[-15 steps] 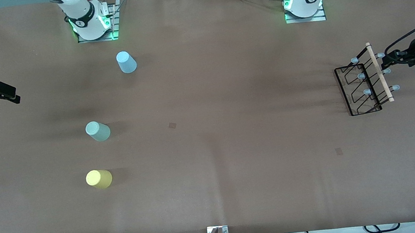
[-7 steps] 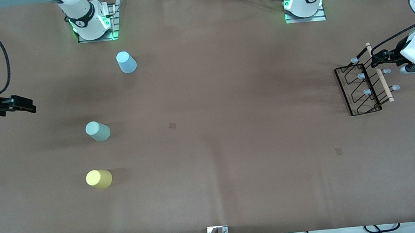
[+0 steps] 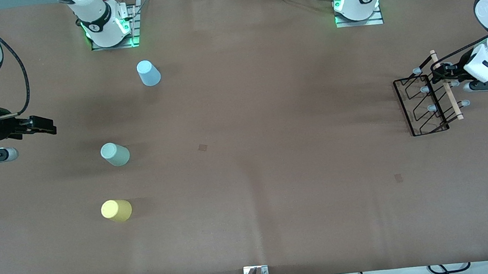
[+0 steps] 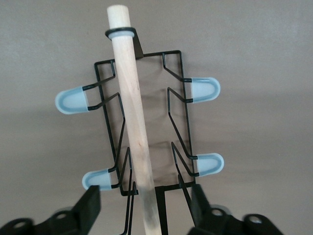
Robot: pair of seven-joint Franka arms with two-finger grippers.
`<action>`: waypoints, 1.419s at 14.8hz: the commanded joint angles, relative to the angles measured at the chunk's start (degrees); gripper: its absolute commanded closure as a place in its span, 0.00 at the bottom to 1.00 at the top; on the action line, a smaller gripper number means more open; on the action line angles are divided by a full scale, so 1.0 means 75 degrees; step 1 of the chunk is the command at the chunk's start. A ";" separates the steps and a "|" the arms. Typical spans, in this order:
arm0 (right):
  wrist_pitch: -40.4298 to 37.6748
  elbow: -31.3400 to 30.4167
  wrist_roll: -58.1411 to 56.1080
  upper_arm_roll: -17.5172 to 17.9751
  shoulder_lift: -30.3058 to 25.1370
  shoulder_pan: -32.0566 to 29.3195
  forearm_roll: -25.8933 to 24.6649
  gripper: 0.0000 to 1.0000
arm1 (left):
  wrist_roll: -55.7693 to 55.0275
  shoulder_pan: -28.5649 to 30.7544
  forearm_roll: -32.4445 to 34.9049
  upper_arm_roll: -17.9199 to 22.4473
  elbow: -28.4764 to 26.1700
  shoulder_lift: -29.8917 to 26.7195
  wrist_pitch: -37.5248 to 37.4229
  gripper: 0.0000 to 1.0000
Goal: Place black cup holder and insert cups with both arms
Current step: 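Lift the black cup holder with the left gripper while the right gripper reaches out, then carry the holder to mid-table with the left gripper while the right gripper lowers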
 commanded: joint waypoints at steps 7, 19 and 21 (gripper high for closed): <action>0.0408 -0.0025 -0.0002 -0.0023 0.0112 0.0171 0.0166 0.00 | 0.0118 0.0073 0.0138 -0.0058 -0.0069 -0.0007 0.0083 0.70; 0.0842 -0.0401 0.0127 -0.0023 0.0264 0.0218 0.0131 0.00 | -0.0443 0.0213 0.0067 -0.0502 0.1064 -0.0019 -0.1893 0.99; 0.0830 -0.0389 0.0127 -0.0023 0.0287 0.0241 0.0131 0.00 | -0.0876 0.0213 -0.0014 -0.0958 0.1628 -0.0007 -0.2575 0.99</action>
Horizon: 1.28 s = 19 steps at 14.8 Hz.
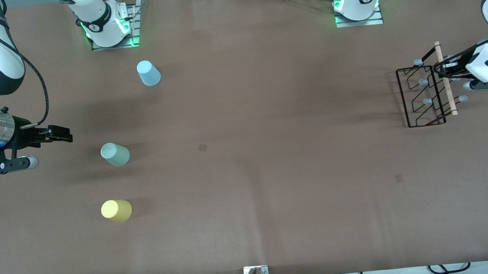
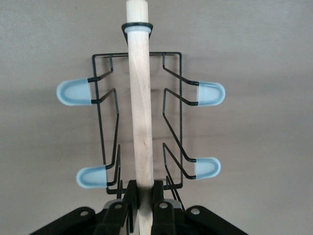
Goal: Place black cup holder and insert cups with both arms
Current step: 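Carry the holder to mid-table with the left gripper while the right gripper lowers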
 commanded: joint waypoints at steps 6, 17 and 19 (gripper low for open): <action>0.0108 -0.0078 0.0096 -0.0021 0.0032 0.0225 0.0005 0.00 | -0.1956 0.0006 -0.1243 -0.2095 0.2025 0.0126 -0.2205 0.99; 0.1045 -0.0125 0.0108 -0.0033 0.1320 0.0519 -0.0463 0.00 | -0.6692 -0.1796 -0.1374 -0.4513 0.3479 0.2351 -0.1130 0.99; 0.1139 -0.0125 0.0108 -0.0021 0.1520 0.0566 -0.0452 0.00 | -0.7033 -0.2230 -0.1363 -0.4513 0.3445 0.2668 -0.0579 0.99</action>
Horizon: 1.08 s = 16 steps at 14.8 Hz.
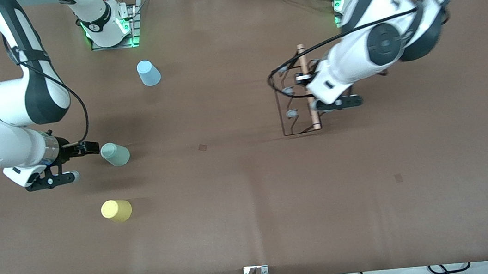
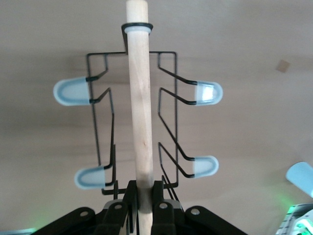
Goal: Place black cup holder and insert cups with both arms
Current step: 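Carry the holder to mid-table with the left gripper while the right gripper lowers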
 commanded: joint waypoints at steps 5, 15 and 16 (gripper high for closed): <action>0.0450 -0.0038 0.0249 -0.0006 0.0375 0.0152 -0.0095 0.00 | -0.1460 -0.1377 0.0058 0.0012 0.0274 0.0772 0.1207 0.99; 0.0580 -0.0283 0.1479 -0.0006 0.0774 0.0316 -0.0083 0.00 | -0.1661 -0.2080 0.0351 0.0036 0.0274 0.1088 0.2263 0.99; 0.0591 -0.0331 0.1480 -0.0006 0.0774 0.0304 -0.0083 0.00 | -0.1649 -0.2104 0.0351 0.0047 0.0262 0.1111 0.2333 0.99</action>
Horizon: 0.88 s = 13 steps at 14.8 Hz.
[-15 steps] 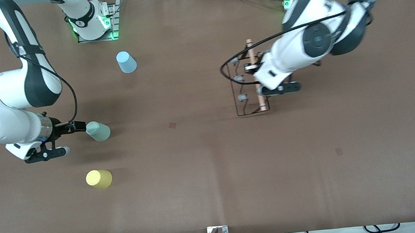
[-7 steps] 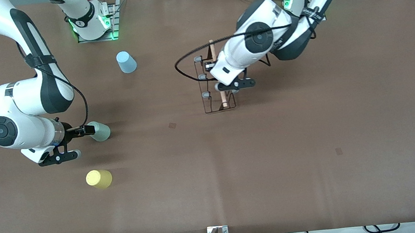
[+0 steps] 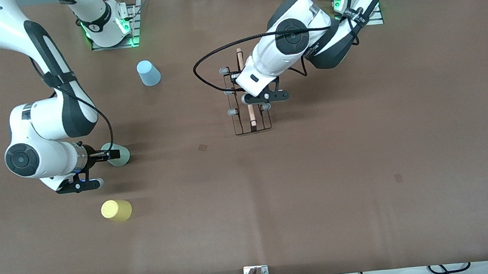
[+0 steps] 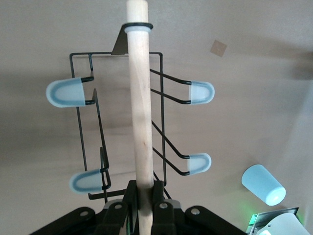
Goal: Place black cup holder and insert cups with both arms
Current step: 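Carry the holder to mid-table with the left gripper while the right gripper lowers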
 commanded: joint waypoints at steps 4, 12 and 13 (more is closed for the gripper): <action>0.0483 -0.0614 0.0289 -0.0025 -0.0181 0.0015 -0.0094 0.00 | -0.0415 -0.0403 0.0702 0.0022 0.0253 0.0422 0.0219 0.99; 0.1035 -0.1119 0.0149 -0.0025 -0.0205 0.0015 -0.0094 0.00 | -0.0804 -0.0474 0.0844 0.0034 0.0230 0.0575 0.0454 0.99; 0.1104 -0.1154 0.0136 -0.0025 -0.0205 -0.0008 -0.0094 0.00 | -0.0803 -0.0486 0.0844 0.0034 0.0230 0.0575 0.0454 0.99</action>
